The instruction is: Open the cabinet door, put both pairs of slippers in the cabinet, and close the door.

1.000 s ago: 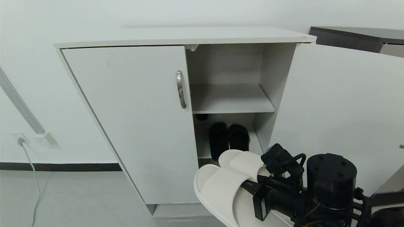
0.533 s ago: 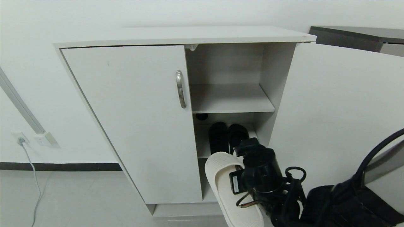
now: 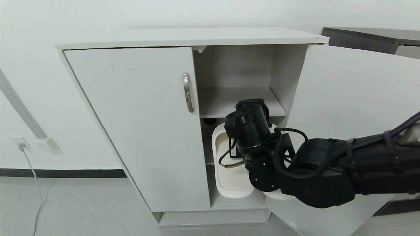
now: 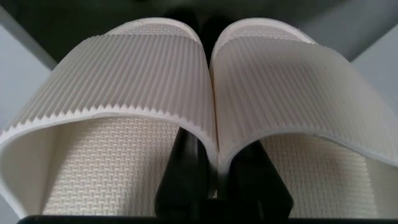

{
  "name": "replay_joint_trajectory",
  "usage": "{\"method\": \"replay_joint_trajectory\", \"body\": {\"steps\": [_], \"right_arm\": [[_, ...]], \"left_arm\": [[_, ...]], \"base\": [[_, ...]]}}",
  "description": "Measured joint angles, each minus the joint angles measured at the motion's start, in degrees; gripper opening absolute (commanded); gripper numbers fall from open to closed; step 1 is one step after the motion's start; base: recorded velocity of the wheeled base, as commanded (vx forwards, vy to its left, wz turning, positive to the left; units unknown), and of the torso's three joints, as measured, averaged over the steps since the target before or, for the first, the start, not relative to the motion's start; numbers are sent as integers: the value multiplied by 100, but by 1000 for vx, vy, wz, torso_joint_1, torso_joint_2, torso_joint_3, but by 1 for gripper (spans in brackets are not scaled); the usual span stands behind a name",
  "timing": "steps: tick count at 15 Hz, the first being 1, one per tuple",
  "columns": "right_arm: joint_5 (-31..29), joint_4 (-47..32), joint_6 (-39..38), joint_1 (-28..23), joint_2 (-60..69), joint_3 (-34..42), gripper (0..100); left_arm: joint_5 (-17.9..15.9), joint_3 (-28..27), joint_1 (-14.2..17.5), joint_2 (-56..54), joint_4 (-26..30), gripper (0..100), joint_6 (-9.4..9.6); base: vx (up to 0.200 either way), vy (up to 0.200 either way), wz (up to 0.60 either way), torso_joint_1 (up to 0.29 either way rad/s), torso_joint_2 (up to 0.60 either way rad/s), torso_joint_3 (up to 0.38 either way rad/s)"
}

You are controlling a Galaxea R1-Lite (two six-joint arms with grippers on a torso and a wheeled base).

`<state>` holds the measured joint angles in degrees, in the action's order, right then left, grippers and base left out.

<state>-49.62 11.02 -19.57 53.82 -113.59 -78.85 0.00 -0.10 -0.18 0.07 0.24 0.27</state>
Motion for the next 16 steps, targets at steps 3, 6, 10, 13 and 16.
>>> {"method": "replay_joint_trajectory", "body": {"steps": [3,6,10,13,16], "right_arm": [[-13,167,260,-63,89,-218,0],[-15,362,318,-93,85,-243,0],[-15,397,332,-105,33,-252,0],[-13,397,318,-110,-16,-235,0],[-13,400,315,-112,-52,-227,0]], "left_arm": [[0,0,0,0,0,0,0],[0,0,0,0,0,0,0],[0,0,0,0,2,0,0],[0,0,0,0,2,0,5],[-5,0,0,0,2,0,6]], "base": [[0,0,0,0,0,0],[0,0,0,0,0,0],[0,0,0,0,0,0],[0,0,0,0,0,0],[0,0,0,0,0,0]]}}
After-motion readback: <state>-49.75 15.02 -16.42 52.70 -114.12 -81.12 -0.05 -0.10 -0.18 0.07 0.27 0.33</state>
